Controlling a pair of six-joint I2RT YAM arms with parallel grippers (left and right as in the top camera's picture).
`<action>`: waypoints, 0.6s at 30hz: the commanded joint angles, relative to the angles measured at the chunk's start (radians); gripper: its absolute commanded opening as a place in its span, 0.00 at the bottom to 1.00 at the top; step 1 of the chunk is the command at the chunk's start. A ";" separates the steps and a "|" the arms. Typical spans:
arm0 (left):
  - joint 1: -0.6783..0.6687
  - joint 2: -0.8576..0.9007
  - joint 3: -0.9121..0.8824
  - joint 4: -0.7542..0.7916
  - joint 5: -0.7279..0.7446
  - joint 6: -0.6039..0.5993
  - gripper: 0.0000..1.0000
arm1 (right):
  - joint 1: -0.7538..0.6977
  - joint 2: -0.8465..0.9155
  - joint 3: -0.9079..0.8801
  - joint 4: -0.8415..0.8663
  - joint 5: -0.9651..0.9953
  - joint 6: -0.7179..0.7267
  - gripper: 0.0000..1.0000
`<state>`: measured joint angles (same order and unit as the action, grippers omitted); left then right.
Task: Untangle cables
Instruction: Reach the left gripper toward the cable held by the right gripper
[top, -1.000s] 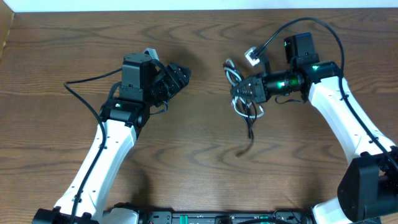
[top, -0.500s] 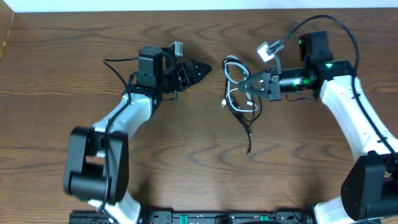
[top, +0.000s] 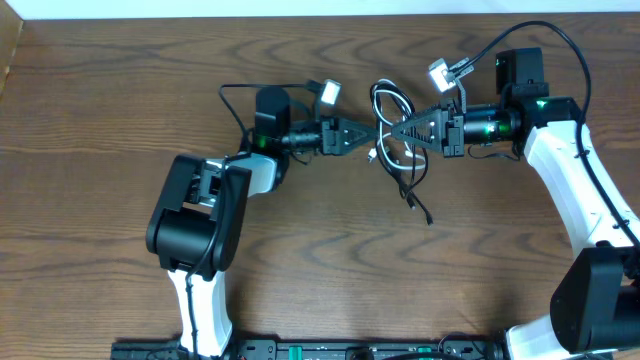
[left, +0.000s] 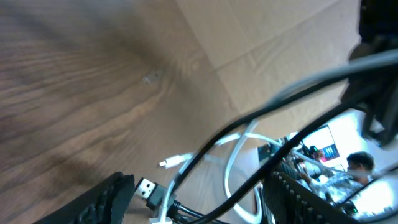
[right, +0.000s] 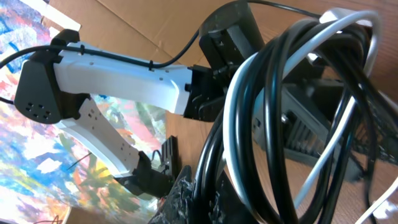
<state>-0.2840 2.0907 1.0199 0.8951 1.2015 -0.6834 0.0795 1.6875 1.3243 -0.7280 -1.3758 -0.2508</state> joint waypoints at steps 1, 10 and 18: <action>0.005 -0.006 0.009 0.014 -0.095 -0.014 0.71 | -0.001 -0.021 0.003 0.002 -0.049 -0.019 0.01; 0.046 -0.006 0.009 0.161 0.036 -0.036 0.71 | 0.000 -0.021 0.003 0.002 -0.048 -0.019 0.01; 0.034 -0.006 0.009 0.383 0.115 -0.100 0.66 | 0.000 -0.021 0.003 0.003 -0.048 -0.019 0.01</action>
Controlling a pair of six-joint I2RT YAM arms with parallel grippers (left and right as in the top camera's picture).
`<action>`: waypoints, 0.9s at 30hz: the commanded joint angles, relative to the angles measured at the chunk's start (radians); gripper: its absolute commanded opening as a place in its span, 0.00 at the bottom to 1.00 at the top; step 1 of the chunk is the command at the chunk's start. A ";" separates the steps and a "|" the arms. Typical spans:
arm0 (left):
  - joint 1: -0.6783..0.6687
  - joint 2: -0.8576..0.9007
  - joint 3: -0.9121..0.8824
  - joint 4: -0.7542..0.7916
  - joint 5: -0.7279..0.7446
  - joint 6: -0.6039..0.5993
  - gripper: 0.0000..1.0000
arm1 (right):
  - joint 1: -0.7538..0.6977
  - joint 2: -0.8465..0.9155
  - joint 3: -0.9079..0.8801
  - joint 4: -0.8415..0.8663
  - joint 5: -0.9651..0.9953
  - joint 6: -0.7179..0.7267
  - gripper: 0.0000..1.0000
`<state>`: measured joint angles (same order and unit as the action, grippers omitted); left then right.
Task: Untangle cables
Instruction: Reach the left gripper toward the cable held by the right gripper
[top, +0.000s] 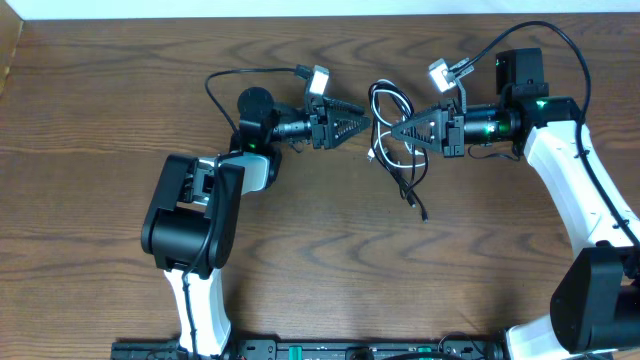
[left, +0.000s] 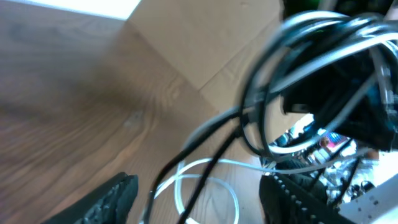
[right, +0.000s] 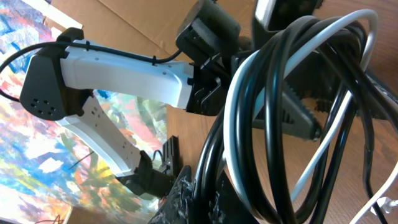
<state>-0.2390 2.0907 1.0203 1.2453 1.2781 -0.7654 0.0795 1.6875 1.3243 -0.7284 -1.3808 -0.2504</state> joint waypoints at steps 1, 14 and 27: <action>-0.023 -0.006 0.009 0.036 0.027 -0.016 0.66 | 0.000 -0.021 0.003 0.003 -0.044 -0.020 0.01; -0.091 -0.005 0.009 0.012 -0.176 0.032 0.52 | 0.001 -0.021 0.003 0.003 -0.075 -0.019 0.01; -0.103 -0.005 0.008 -0.100 -0.330 0.139 0.40 | 0.001 -0.021 0.003 0.000 -0.096 -0.020 0.01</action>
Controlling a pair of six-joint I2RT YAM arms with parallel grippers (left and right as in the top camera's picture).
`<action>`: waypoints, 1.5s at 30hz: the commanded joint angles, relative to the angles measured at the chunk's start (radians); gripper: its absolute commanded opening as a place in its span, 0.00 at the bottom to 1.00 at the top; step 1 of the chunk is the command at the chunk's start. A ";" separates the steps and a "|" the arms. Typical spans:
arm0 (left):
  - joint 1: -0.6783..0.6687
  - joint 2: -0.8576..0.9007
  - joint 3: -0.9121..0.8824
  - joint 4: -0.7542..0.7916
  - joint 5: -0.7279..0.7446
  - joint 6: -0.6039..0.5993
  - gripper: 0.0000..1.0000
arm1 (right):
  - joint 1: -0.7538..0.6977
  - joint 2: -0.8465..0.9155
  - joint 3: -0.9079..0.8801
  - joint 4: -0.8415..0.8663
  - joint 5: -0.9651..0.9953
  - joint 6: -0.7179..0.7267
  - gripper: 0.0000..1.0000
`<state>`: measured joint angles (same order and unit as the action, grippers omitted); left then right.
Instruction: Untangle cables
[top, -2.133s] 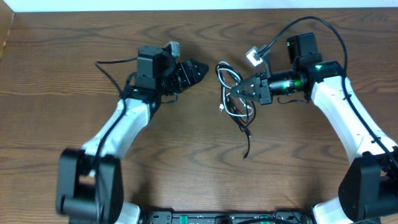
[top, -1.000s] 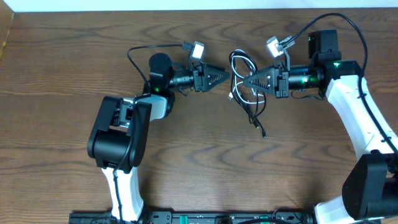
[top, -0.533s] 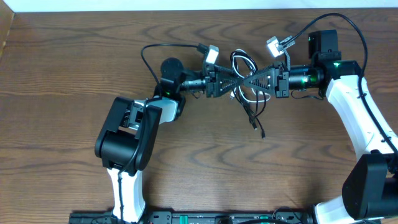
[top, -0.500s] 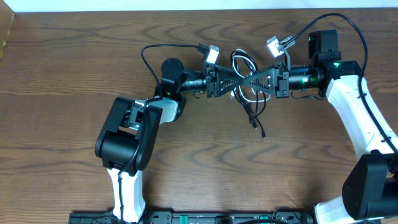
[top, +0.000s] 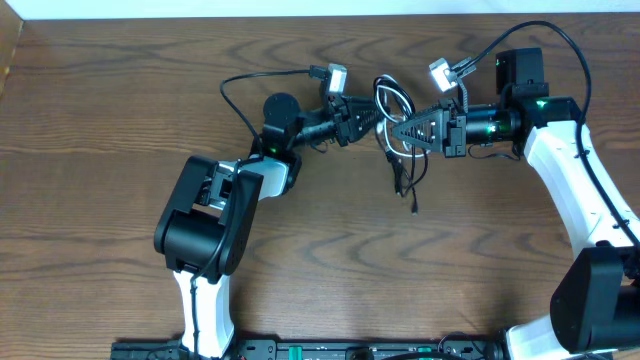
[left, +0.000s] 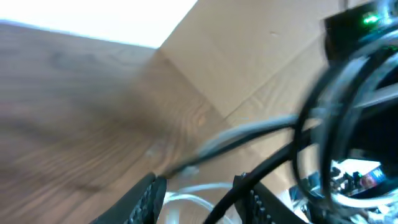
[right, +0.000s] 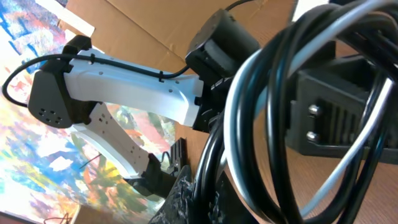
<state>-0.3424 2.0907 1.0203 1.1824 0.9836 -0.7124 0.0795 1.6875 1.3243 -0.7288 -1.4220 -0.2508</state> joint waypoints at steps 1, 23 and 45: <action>0.001 -0.005 0.008 -0.055 -0.036 0.108 0.43 | 0.001 -0.021 0.003 0.002 -0.055 -0.019 0.01; -0.121 -0.005 0.009 0.044 -0.241 0.136 0.27 | 0.001 -0.021 0.003 0.006 -0.047 -0.019 0.01; 0.137 -0.032 0.008 -0.221 0.142 0.011 0.07 | 0.002 -0.018 0.002 0.013 0.919 0.187 0.01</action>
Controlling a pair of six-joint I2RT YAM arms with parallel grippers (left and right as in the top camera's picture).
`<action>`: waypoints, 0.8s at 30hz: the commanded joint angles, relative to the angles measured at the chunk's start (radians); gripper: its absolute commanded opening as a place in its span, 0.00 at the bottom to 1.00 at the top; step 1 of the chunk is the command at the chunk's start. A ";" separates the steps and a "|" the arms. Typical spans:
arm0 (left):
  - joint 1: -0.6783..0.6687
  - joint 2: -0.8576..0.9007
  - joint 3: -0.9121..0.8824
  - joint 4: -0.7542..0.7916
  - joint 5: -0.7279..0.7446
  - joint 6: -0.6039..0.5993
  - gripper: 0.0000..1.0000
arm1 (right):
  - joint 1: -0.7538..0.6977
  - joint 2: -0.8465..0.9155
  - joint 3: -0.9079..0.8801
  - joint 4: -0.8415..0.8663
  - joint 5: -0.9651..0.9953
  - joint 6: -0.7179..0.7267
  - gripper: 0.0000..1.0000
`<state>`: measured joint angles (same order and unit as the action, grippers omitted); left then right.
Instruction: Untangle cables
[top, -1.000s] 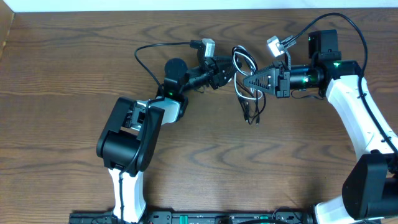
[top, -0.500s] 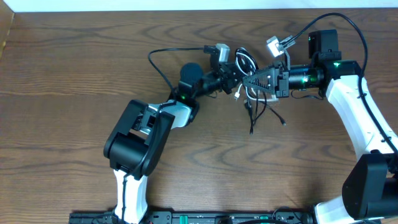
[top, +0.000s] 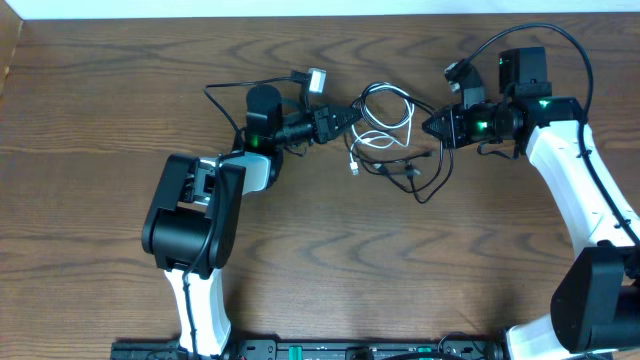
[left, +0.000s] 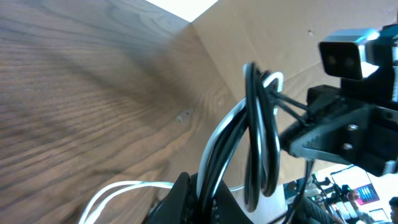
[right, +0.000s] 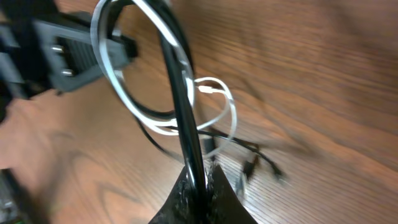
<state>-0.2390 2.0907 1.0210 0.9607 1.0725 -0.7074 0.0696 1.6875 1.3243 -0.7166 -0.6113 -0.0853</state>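
Note:
A tangle of cables hangs between my two grippers near the table's far middle. It holds black loops (top: 386, 99), a thin white cable (top: 371, 143) and a black tail (top: 432, 187) lying on the wood. My left gripper (top: 344, 115) is shut on a black and a white strand (left: 219, 149) at the tangle's left side. In the left wrist view a black loop (left: 257, 124) stands upright just past my left gripper (left: 208, 194). To the right, my right gripper (top: 431, 127) is shut on one black cable (right: 178, 106). The white cable (right: 225, 102) curls beyond my right gripper (right: 198, 182).
Small plugs on the cable ends lie on the wooden table (top: 120, 180) at the white end (top: 354, 166) and the black end (top: 412, 173). A cardboard wall (left: 261, 43) stands behind the table's far edge. The left arm's own lead (top: 222, 92) arches at its back.
My left gripper, open beside the bundle before, is now shut on two strands. My right gripper sits further right and holds one black cable. The bundle is now spread out between them.
At first my right gripper held the coiled bundle with the open left fingers against it. Then the left gripper was drawn back and apart. Later it was back at the bundle's top, open. Now both are shut on strands and the coil is pulled wider.

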 joint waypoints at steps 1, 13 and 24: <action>0.032 -0.044 0.008 -0.002 0.056 0.028 0.07 | 0.021 -0.018 0.002 0.006 0.108 0.021 0.01; -0.057 -0.331 0.008 -0.474 -0.089 0.259 0.07 | 0.079 -0.019 0.002 0.072 0.002 0.001 0.04; -0.147 -0.357 0.008 -0.574 -0.116 0.311 0.07 | 0.088 -0.019 0.002 0.128 -0.095 -0.001 0.21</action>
<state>-0.3862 1.7432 1.0248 0.3763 0.9615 -0.4198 0.1497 1.6875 1.3243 -0.5854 -0.7029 -0.0807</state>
